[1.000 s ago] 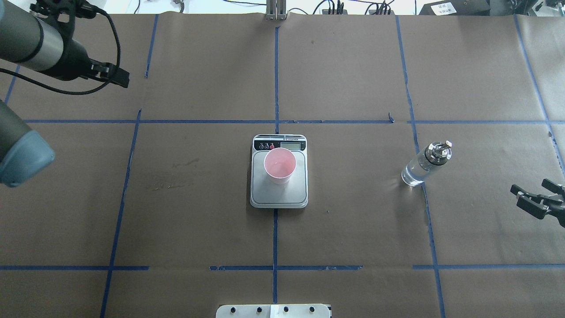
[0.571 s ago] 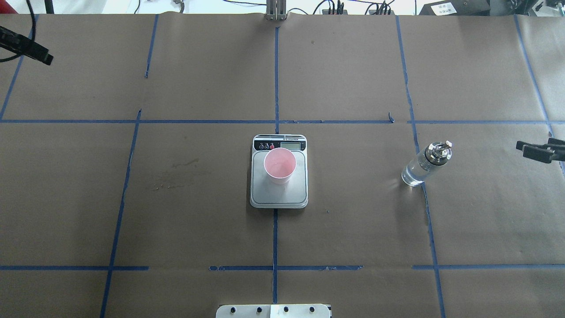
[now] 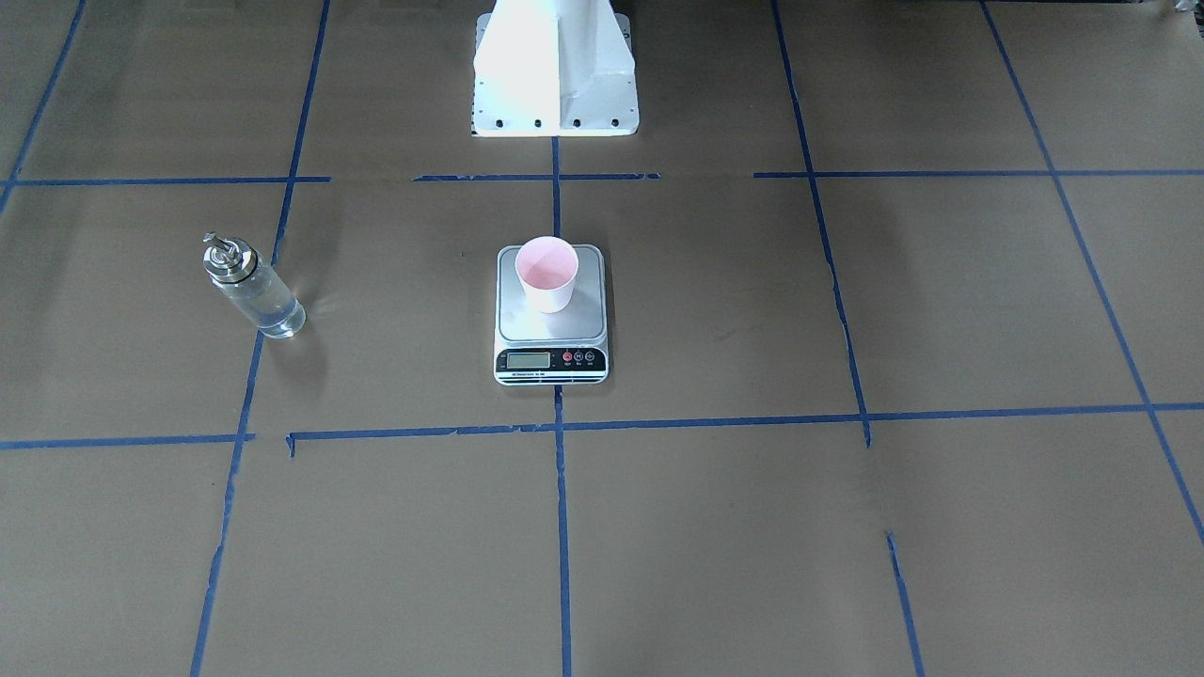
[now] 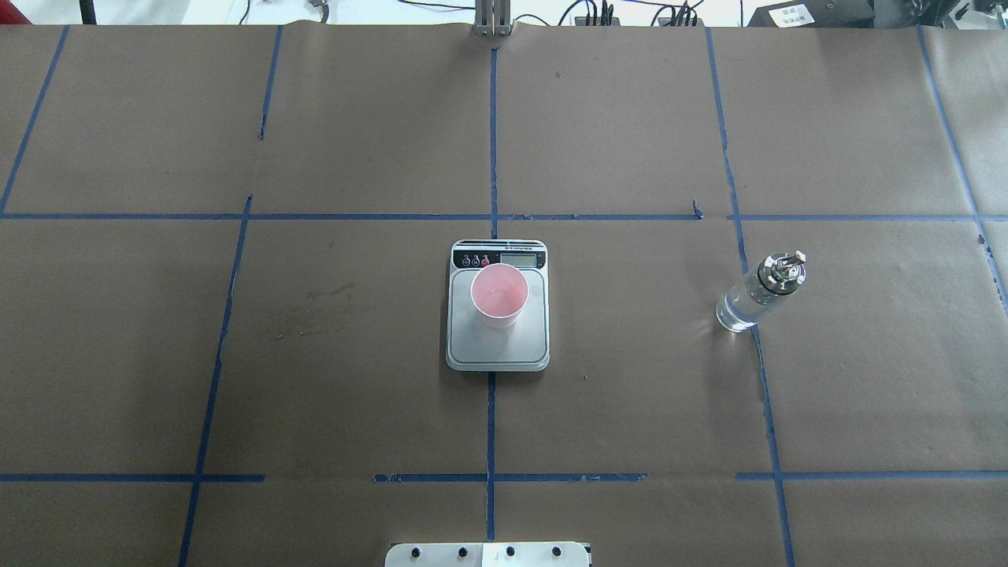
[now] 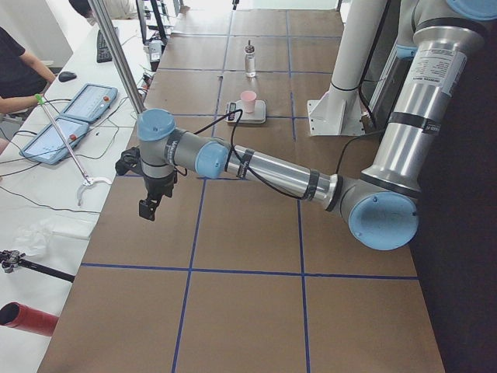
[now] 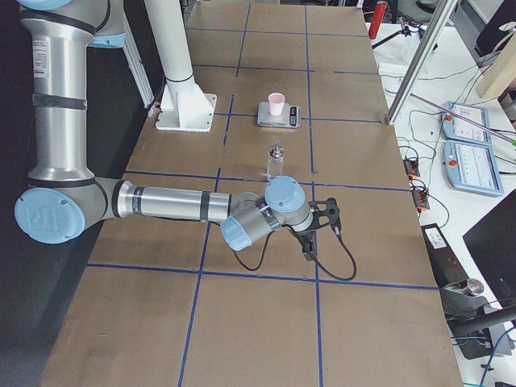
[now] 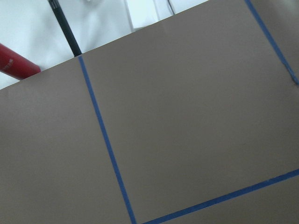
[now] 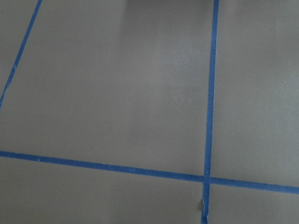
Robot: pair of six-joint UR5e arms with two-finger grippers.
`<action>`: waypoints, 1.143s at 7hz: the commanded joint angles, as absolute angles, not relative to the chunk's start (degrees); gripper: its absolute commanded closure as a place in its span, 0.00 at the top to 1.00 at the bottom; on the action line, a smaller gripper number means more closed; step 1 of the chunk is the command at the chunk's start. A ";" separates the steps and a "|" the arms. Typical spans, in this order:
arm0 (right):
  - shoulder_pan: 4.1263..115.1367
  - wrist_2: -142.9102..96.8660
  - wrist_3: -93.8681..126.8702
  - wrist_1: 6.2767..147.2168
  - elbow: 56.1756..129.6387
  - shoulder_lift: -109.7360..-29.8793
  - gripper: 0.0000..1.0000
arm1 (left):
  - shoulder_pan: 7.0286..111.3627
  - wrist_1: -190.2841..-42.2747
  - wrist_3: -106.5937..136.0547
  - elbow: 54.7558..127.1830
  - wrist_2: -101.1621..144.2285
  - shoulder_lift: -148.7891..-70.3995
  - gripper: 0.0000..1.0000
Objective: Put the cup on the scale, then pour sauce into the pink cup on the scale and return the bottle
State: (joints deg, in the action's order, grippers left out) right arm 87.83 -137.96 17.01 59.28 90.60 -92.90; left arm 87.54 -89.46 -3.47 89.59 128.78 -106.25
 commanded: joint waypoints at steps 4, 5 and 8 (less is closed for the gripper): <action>92.55 -133.87 -19.24 100.98 92.99 -84.99 1.00 | 90.18 -88.61 -12.66 91.76 138.99 -95.90 1.00; 92.55 -133.86 -18.73 100.81 92.90 -85.16 1.00 | 90.09 -91.99 -12.74 90.10 135.04 -95.11 1.00; 92.29 -134.21 -18.63 100.81 94.66 -86.57 1.00 | 90.17 -90.97 -12.66 90.70 131.22 -95.02 1.00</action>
State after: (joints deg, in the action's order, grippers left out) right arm 92.46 -134.04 -18.60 100.75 94.08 -85.74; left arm 90.11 -91.22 -12.90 90.65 131.88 -95.56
